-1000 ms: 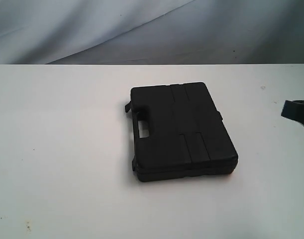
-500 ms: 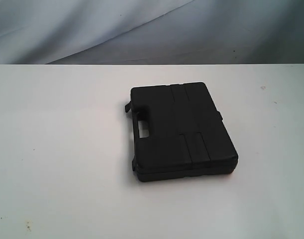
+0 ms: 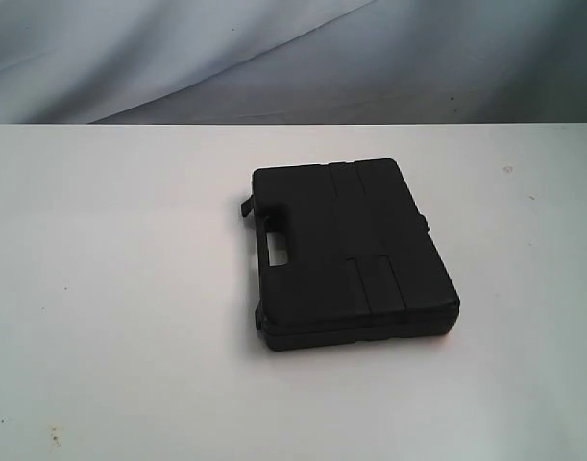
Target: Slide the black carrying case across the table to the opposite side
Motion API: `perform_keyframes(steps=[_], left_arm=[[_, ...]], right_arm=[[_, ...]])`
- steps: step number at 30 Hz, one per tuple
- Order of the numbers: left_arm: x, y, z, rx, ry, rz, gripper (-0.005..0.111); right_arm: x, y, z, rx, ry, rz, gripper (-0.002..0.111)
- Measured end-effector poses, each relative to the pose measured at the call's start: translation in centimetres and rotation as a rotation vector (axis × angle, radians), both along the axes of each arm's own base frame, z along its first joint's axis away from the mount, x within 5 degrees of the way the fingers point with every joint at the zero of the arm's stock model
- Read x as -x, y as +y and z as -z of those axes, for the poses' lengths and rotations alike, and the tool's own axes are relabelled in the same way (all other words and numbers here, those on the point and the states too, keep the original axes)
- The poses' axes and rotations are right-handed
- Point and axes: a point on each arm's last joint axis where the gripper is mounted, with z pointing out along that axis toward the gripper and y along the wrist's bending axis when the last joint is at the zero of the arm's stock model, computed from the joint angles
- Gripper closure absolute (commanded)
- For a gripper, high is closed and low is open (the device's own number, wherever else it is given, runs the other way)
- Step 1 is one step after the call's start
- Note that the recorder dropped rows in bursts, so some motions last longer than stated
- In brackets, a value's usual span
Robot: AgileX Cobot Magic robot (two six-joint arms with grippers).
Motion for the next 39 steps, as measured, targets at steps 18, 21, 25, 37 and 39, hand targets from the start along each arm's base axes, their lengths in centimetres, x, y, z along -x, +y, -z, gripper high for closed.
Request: perform_keyframes(steps=[18, 21, 25, 37, 39], left_arm=[[0.0, 0.0, 0.0, 0.000, 0.000, 0.000, 0.107], [0.0, 0.0, 0.0, 0.000, 0.000, 0.000, 0.107], [0.0, 0.0, 0.0, 0.000, 0.000, 0.000, 0.107], [0.0, 0.0, 0.0, 0.000, 0.000, 0.000, 0.107], [0.0, 0.0, 0.0, 0.000, 0.000, 0.000, 0.107]], right_arm=[[1.7, -0.2, 2.0, 0.134, -0.120, -0.008, 0.108], [1.7, -0.2, 2.0, 0.137, -0.120, -0.009, 0.108], [1.7, -0.1, 2.0, 0.140, -0.120, -0.016, 0.108], [1.7, -0.1, 2.0, 0.150, -0.121, -0.020, 0.108], [1.7, -0.1, 2.0, 0.150, -0.121, -0.020, 0.108]])
